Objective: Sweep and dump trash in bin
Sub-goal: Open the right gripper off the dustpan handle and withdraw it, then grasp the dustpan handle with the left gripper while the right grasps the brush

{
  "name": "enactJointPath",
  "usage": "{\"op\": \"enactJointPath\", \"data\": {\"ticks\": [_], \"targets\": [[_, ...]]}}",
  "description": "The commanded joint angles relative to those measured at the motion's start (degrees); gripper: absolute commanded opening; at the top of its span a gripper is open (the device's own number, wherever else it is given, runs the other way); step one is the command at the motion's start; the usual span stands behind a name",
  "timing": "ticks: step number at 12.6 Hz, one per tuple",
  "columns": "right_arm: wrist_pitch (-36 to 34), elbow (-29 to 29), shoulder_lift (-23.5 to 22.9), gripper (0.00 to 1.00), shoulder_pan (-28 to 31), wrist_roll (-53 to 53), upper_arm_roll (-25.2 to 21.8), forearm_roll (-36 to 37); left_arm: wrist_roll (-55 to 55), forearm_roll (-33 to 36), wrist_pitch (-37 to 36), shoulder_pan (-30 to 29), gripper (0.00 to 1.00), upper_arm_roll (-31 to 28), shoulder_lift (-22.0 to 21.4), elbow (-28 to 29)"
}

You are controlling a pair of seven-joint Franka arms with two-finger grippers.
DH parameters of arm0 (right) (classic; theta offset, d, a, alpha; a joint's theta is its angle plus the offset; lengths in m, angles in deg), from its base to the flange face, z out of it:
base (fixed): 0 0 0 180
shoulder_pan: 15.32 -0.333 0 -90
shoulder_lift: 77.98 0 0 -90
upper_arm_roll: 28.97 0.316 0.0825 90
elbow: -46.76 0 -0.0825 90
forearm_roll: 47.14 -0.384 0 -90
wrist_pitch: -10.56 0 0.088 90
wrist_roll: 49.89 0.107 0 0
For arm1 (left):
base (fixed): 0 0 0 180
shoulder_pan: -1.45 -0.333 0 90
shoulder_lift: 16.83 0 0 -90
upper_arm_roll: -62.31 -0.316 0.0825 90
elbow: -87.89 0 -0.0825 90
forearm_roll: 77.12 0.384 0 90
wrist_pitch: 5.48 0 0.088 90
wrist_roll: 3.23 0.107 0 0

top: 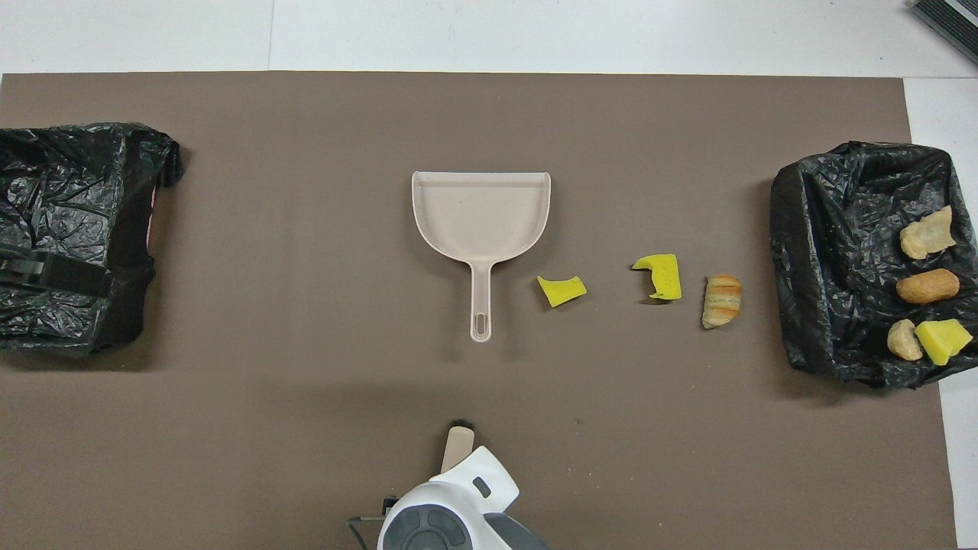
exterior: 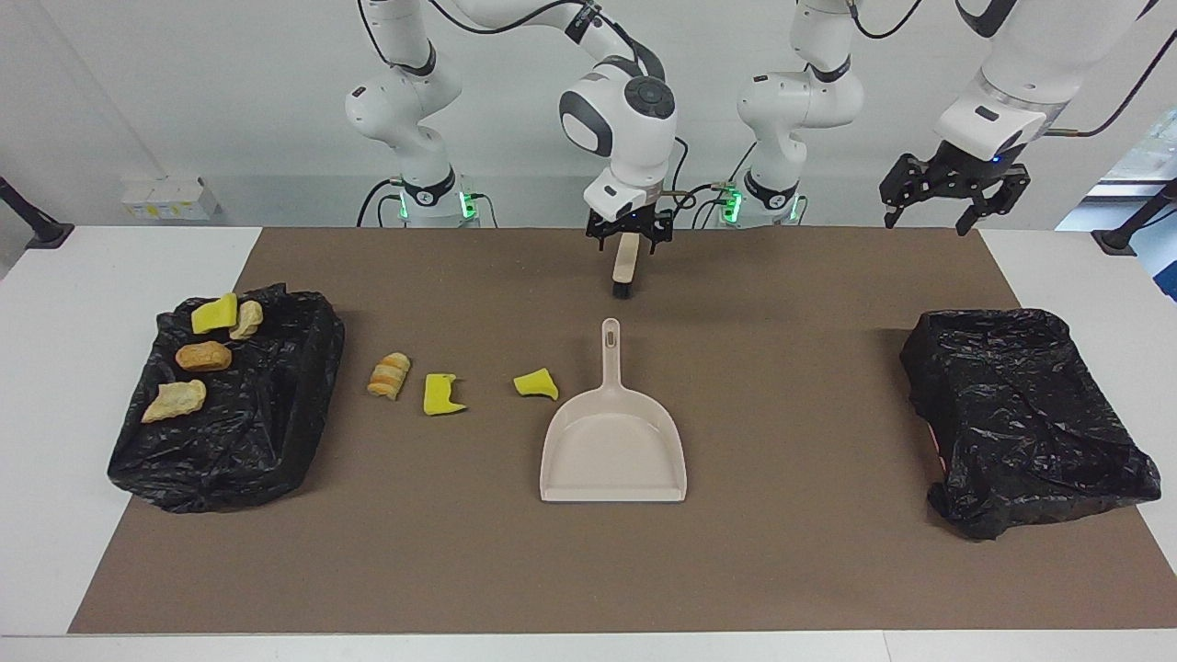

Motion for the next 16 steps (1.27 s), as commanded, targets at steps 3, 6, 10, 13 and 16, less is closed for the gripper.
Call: {"op": "enactJointPath", "data": {"ticks": [3, 6, 10, 13, 16], "targets": [[7.65, -8.4, 2.22, 0.98, -4.11, 4.62, -0.23, -3.0, -0.66, 0.27, 0.74, 0.32, 1.0, 1.24, -0.99, 1.05], [7.82, -9.55, 2.22, 0.8, -6.22, 4.54, -0.14, -7.02, -2.93, 0.18, 4.16, 3.73, 1.0, 2.03, -0.03, 1.92], [7.91, -9.47, 2.14, 0.23, -6.4, 3.75, -0.05, -8.54, -10.46, 0.18, 14.09, 11.2, 1.0, 2.12, 1.55, 7.63], [6.34, -8.24, 1.7, 0.0, -5.61, 3.74, -0.31, -8.45, -14.1, 0.18, 20.25, 17.87, 1.0, 2.03, 3.83, 10.45], [-2.68, -6.05, 3.1, 0.0, -0.09, 2.26, -0.75, -6.96, -19.37, 0.27, 24.11, 23.5, 1.0, 2.03, 7.78, 10.63]]}}
